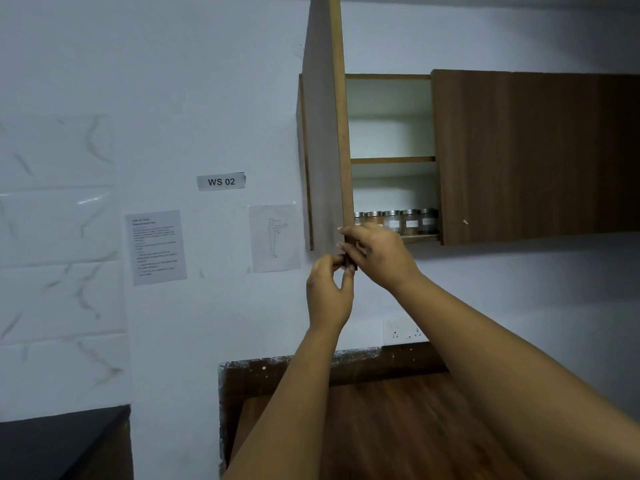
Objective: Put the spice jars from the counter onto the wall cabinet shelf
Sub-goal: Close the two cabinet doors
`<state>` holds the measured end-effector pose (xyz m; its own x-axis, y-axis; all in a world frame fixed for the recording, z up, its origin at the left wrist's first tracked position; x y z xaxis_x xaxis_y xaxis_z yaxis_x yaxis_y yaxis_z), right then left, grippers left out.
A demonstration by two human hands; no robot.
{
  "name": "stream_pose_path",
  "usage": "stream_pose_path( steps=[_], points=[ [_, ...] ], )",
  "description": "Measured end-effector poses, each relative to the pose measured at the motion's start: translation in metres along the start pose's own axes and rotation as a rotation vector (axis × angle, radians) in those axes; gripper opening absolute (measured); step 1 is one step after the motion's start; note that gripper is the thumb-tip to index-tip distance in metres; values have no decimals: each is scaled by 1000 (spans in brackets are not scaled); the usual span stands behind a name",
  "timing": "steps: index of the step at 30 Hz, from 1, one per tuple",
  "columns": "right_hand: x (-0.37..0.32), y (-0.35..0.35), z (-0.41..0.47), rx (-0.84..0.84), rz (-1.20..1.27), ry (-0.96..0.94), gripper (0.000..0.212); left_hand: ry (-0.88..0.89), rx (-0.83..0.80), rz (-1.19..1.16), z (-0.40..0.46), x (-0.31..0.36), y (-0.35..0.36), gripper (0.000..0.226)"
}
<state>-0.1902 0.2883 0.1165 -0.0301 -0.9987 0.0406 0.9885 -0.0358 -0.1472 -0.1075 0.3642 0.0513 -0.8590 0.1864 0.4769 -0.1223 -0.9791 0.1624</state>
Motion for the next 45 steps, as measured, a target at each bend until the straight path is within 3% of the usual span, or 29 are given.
stream_pose_path(
  steps=[3,7,9,11,14,23,35,38,42,45],
  points=[
    [15,-7,0,36,-33,-4,25,6,30,-20,-2,1,21,9],
    [45,-17,-3,56,-140,-21,18,48,51,-54,-12,2,53,19],
    [65,-22,-8,48,-160,10,29,92,56,-65,-19,5,72,32],
    [85,-26,-12,43,-161,52,53,145,57,-58,-25,7,94,48],
    [120,-32,-17,55,-196,84,72,237,70,1,-32,7,128,49],
    [235,-35,-25,39,-131,135,67,336,142,28,-52,-12,234,46],
    [368,-1,-53,100,53,341,56,402,50,195,-60,-70,353,42],
    [392,13,-54,123,64,331,54,427,67,210,-50,-84,375,44],
    [417,29,-55,317,-39,216,47,465,66,189,-31,-104,401,44],
    [440,46,-56,354,-118,182,47,520,51,252,-18,-120,419,49]
  ],
)
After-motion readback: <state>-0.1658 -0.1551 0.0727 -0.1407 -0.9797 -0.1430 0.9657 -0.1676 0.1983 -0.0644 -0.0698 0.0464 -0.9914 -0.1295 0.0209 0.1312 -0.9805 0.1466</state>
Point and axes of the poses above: each hand's wrist, its own z-axis towards the middle knuckle, its own y-axis out of the palm, x = y × z, the point moved 5 cm from there along z, towards the middle knuckle, and after that the axes turned 14 degrees about x, right-handed, at the moved point
